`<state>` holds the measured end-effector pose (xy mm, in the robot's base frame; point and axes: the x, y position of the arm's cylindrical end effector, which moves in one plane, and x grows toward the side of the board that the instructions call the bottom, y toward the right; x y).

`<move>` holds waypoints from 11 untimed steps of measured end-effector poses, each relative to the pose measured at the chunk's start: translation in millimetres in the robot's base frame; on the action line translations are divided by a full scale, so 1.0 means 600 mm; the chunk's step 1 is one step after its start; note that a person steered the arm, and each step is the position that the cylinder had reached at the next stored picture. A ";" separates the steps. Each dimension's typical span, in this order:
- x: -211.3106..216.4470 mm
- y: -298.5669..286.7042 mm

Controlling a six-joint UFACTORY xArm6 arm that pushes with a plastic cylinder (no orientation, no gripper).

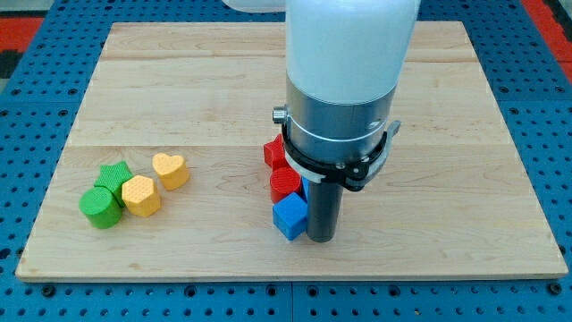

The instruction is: Push the blue triangle in between red star and red circle

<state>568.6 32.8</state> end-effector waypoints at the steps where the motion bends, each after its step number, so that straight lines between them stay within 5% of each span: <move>1: -0.002 0.012; 7: -0.128 0.021; 11: -0.190 -0.054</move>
